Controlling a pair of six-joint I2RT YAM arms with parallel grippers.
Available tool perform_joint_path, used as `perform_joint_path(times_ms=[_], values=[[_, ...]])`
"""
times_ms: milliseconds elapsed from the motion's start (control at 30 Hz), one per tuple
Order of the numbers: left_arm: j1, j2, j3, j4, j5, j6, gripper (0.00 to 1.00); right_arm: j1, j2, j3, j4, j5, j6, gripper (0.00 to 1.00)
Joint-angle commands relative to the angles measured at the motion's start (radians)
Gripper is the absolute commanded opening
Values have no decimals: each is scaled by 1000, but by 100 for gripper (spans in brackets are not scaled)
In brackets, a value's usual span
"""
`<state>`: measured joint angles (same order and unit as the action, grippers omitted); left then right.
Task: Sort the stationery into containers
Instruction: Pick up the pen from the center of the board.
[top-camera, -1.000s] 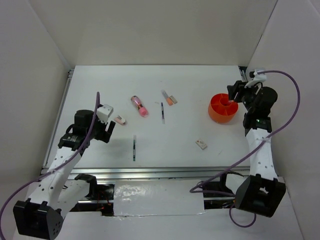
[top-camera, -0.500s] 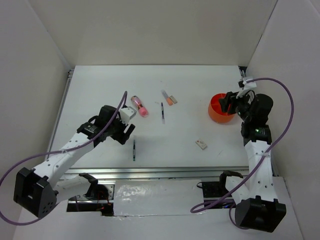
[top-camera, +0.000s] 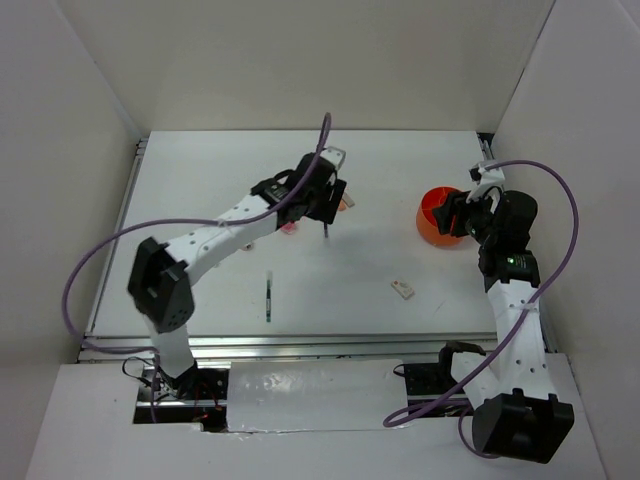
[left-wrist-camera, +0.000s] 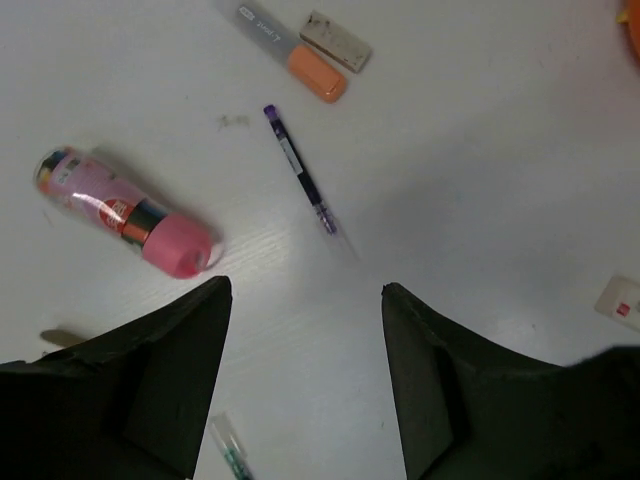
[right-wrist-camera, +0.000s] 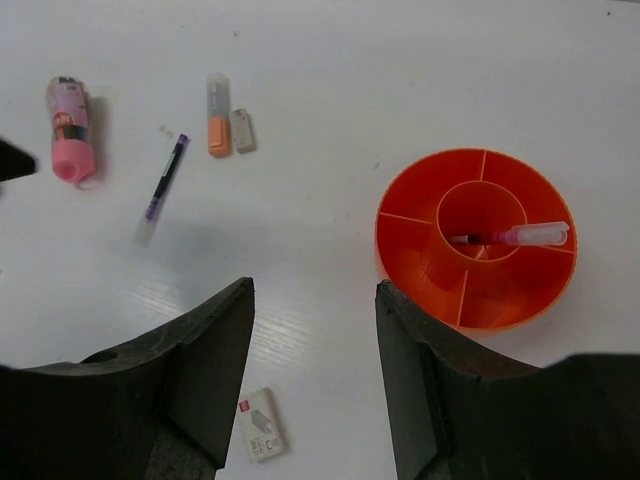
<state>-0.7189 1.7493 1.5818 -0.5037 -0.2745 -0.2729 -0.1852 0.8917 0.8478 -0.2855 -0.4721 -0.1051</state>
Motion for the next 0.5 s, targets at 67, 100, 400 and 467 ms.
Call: perform_joint_path(times_ms=[67,100,400,467], values=[[-1,315,300,-194,-117,-190,69,13,-7,0,-4,24,25,59],[24,387,364,-203,-92,-199,69,10,-5,5,-9,24,27,59],[154,529,446,-99,44,-273,68,9,-17,-6,-9,23,31,59],[161,548,455,-78,60,-269,65,10,-10,-10,-6,24,30,59]])
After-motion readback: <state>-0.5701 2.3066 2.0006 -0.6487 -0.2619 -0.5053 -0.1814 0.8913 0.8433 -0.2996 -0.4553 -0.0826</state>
